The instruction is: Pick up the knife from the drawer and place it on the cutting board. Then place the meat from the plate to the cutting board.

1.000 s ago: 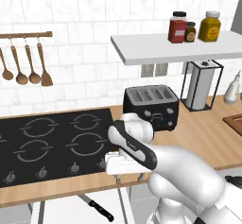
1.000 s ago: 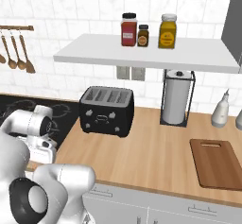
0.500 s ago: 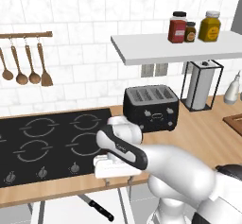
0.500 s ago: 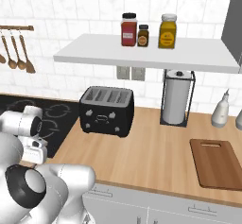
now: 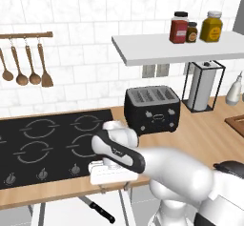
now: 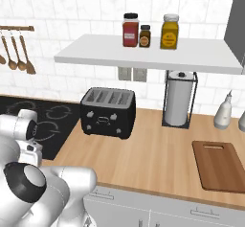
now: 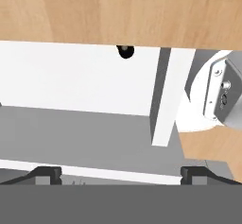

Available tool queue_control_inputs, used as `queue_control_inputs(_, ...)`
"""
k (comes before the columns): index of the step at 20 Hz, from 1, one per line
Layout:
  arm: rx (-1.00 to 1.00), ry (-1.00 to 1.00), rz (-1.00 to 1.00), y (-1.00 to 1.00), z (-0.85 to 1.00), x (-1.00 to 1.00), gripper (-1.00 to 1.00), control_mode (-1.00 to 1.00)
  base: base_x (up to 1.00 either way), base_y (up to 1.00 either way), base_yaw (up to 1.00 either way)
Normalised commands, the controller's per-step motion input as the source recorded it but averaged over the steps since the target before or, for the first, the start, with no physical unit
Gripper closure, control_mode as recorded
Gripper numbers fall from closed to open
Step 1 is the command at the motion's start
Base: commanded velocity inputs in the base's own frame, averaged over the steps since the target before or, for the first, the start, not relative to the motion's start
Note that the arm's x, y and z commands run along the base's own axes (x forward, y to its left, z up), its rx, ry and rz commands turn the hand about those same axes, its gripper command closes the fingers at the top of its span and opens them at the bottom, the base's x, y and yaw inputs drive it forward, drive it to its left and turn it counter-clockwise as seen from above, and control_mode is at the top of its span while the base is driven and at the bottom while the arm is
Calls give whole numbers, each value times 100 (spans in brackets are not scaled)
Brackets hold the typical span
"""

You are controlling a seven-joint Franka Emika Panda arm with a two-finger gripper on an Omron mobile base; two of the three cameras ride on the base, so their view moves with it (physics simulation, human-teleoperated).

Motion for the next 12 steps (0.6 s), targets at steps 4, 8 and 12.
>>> queue_control_inputs(4, 0, -4, 0, 2, -3, -49, -100, -100, 0, 0, 0)
queue_control_inputs(8, -2, -6, 0, 15, -18, -30, -100, -100, 0, 0, 0)
queue_control_inputs(12, -6, -1, 0, 49, -33, -15, -100, -100, 0, 0, 0)
